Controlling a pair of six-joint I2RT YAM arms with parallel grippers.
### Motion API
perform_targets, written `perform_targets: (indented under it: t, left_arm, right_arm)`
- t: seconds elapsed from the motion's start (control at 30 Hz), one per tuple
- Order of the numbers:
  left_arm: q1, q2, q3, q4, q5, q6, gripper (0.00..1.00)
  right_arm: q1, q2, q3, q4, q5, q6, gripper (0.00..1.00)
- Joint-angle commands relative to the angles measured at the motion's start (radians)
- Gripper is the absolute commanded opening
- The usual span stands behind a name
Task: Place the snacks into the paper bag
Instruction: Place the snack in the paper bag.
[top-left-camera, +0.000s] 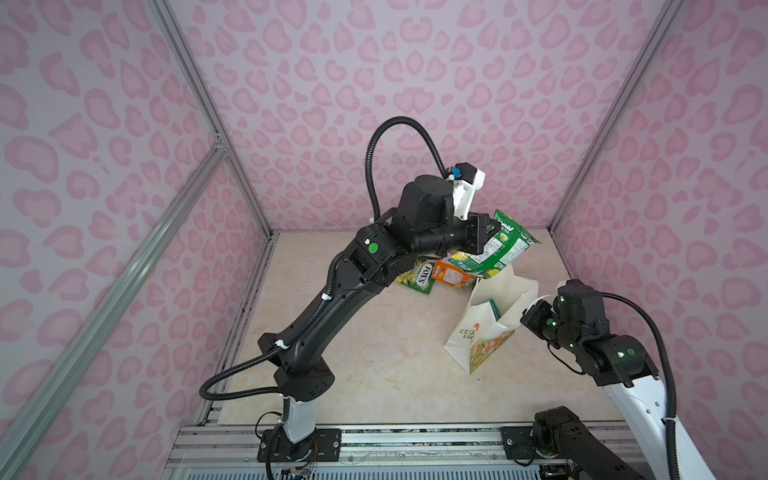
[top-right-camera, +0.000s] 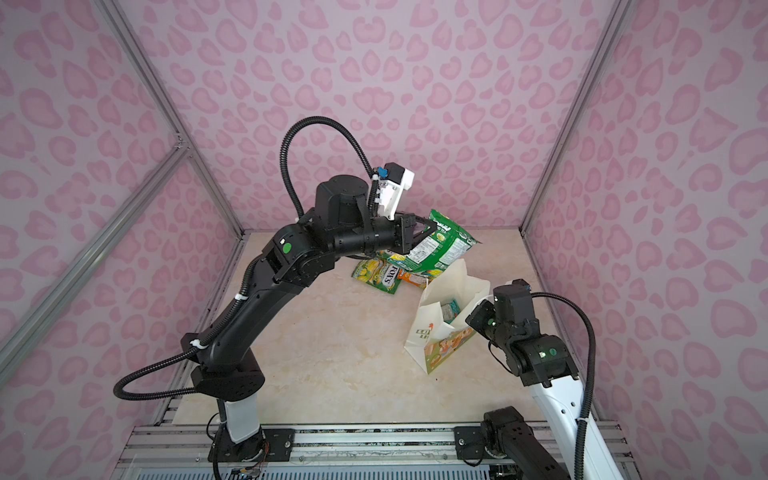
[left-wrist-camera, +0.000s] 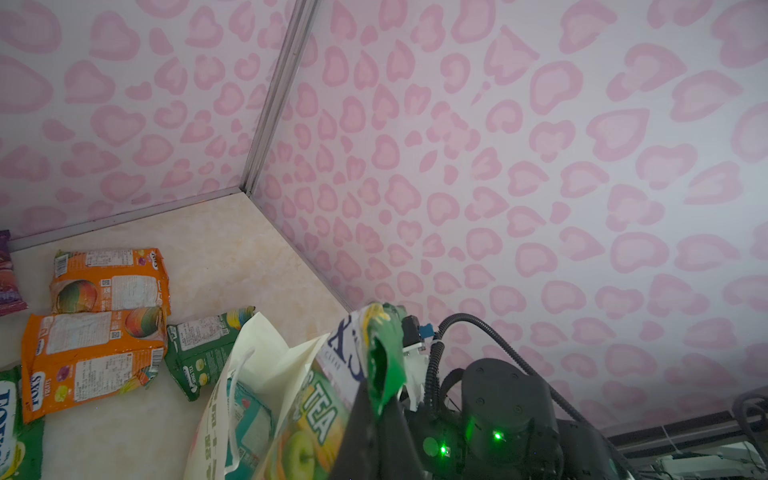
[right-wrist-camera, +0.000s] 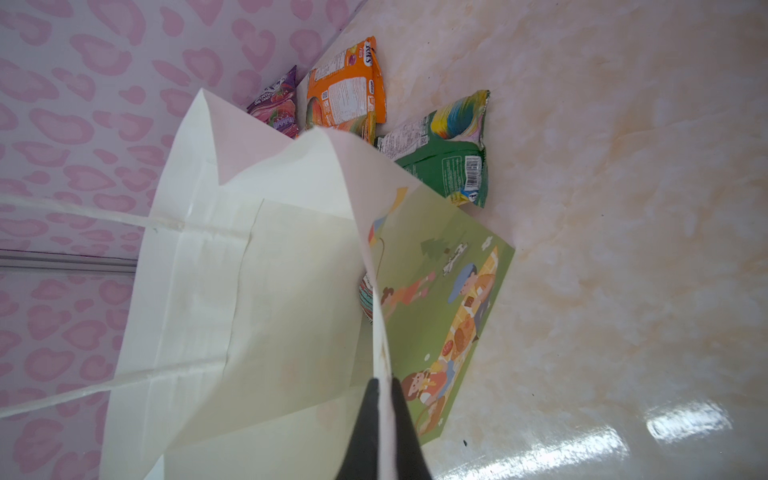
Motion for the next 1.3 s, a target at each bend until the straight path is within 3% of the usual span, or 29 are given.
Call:
perform_targets:
  t: [0.0,0.3,0.57,0.8,1.27]
  left_arm:
    - [-0.009,0.051,0.031,0.065,-0.009,0.009,0.03]
    - [-0.062,0.137,0.067,0.157,-0.086,0.027,0.03]
    - [-0.101,0.204,0.037,0.091,-0.147,0.055,0.03]
    - [-0.108,0.176,-0.093,0.032,-0.204,0.07,0.03]
    - [-0.133,0.214,-0.116,-0.07,-0.265,0.069,0.03]
  right_arm:
    - [-0.001,0.001,0.02,-0.019,0.01,-0.004,0.0]
    - [-0.002,0.0,0.047,-0.037,0.004,-0.013,0.0]
    - [-0.001,-0.003,0.058,-0.043,0.005,-0.016,0.0]
    - [-0.001,-0.004,0.072,-0.053,0.02,-0.022,0.0]
    - [-0.001,-0.006,0.049,-0.034,0.009,-0.016,0.0]
